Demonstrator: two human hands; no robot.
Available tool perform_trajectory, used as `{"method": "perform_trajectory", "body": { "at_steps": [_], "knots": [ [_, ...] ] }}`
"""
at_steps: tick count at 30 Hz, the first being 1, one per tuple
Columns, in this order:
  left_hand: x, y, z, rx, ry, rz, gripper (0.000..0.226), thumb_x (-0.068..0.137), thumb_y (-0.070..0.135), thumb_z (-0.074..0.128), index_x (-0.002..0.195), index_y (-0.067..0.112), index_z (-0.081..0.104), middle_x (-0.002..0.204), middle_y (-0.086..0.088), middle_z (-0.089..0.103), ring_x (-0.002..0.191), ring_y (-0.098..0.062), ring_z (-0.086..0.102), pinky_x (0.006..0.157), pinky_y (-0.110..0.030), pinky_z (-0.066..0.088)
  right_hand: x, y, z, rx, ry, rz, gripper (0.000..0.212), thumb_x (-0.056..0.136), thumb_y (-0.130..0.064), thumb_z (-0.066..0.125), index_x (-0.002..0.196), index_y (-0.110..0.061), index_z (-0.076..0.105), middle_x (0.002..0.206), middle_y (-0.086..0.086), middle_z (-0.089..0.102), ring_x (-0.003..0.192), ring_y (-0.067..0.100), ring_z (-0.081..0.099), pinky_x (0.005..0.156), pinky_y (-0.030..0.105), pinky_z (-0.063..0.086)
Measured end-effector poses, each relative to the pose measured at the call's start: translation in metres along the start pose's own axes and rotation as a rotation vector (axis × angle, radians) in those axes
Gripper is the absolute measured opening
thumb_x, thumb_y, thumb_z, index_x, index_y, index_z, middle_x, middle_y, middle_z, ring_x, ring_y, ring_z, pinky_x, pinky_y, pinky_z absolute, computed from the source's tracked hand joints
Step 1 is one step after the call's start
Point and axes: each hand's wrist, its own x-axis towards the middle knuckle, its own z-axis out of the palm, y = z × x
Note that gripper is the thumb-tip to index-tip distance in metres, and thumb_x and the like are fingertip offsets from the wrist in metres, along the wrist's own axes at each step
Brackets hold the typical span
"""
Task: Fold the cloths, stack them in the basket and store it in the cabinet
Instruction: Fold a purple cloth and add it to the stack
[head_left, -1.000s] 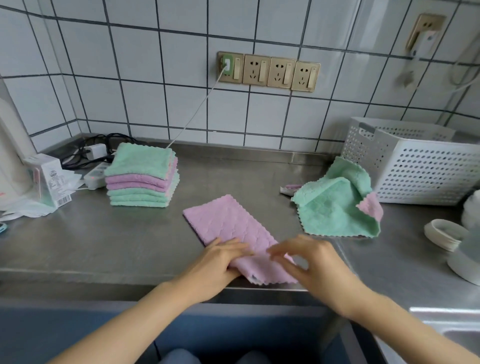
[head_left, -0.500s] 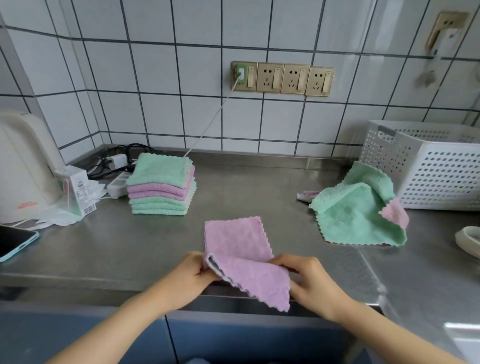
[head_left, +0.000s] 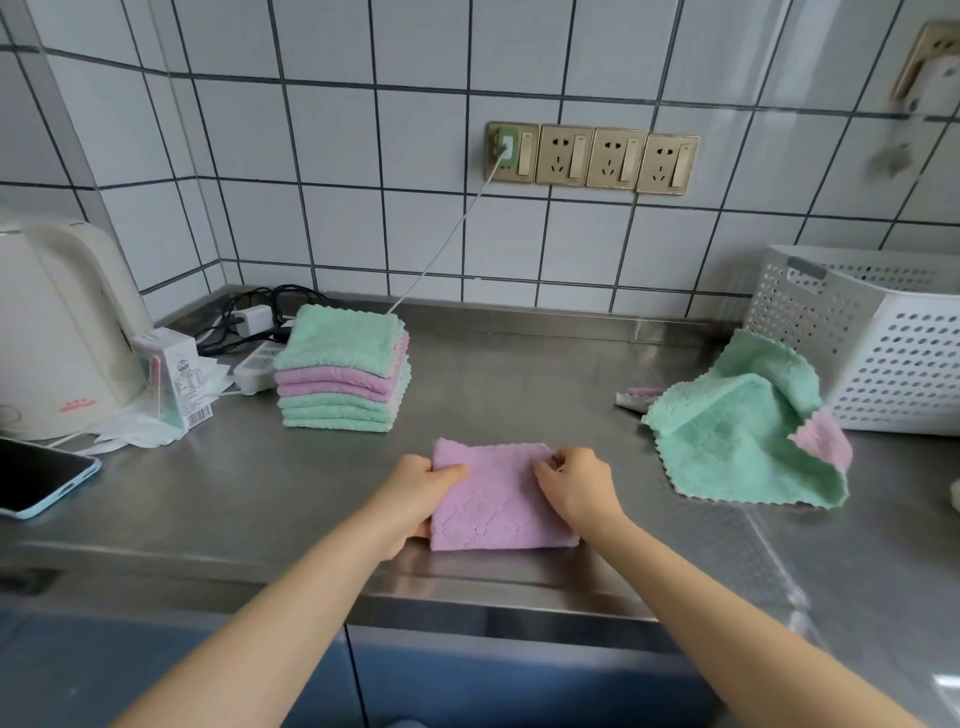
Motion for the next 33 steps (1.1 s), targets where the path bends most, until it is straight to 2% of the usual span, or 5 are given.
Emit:
{"method": "perform_trajectory", "body": {
  "at_steps": [8,13,19,24,33],
  "knots": [
    [0.007,-0.012,0.006,0.365,0.242,0.295,0.032,0.093,0.023,0.050,0.071,0.016,0.028,0.068,0.001,0.032,0.059,-0.016,0.028,0.053,-0.032,0.023,-0.009,-0.004,0.006,-0.041,0.089,-0.125,0.022,0.098,-0.035,0.033,0.088,-0.015,0.036,0.090,0.017,0.062,0.086,0.041,0.057,0.064,0.038,0.036],
    [0.009,-0.011,0.008,0.383,0.285,0.301,0.017,0.090,0.019,0.056,0.091,0.009,0.042,0.071,0.000,0.042,0.068,-0.023,0.044,0.060,-0.032,0.034,-0.004,-0.009,0.008,-0.153,0.062,-0.018,0.021,0.097,-0.028,0.033,0.093,-0.011,0.042,0.104,0.019,0.061,0.096,0.039,0.057,0.068,0.034,0.039],
    [0.000,-0.019,0.001,1.026,0.356,0.688,0.043,0.090,0.027,0.056,0.132,0.024,0.046,0.137,0.001,0.040,0.119,-0.027,0.043,0.094,-0.041,0.044,-0.012,-0.014,0.009,-0.433,0.106,-0.205,0.047,0.088,-0.007,0.035,0.133,-0.020,0.030,0.098,0.016,0.062,0.079,0.038,0.060,0.060,0.034,0.039],
    [0.002,-0.028,-0.008,1.177,0.167,0.460,0.048,0.100,0.044,0.025,0.147,0.032,0.029,0.160,0.006,0.006,0.147,-0.027,-0.001,0.115,-0.043,0.013,-0.016,-0.007,0.011,-0.712,0.216,-0.321,0.030,0.090,-0.017,0.044,0.116,-0.020,0.060,0.107,0.009,0.051,0.078,0.032,0.059,0.051,0.030,0.028],
    [0.000,-0.028,-0.007,0.886,0.125,0.446,0.047,0.100,0.030,0.036,0.147,0.027,0.032,0.155,-0.002,0.028,0.146,-0.024,0.015,0.116,-0.041,0.012,-0.007,0.013,0.009,-0.550,0.127,-0.297,0.043,0.098,-0.025,0.029,0.139,-0.030,0.042,0.116,0.009,0.047,0.103,0.032,0.043,0.082,0.035,0.039]
  ]
}}
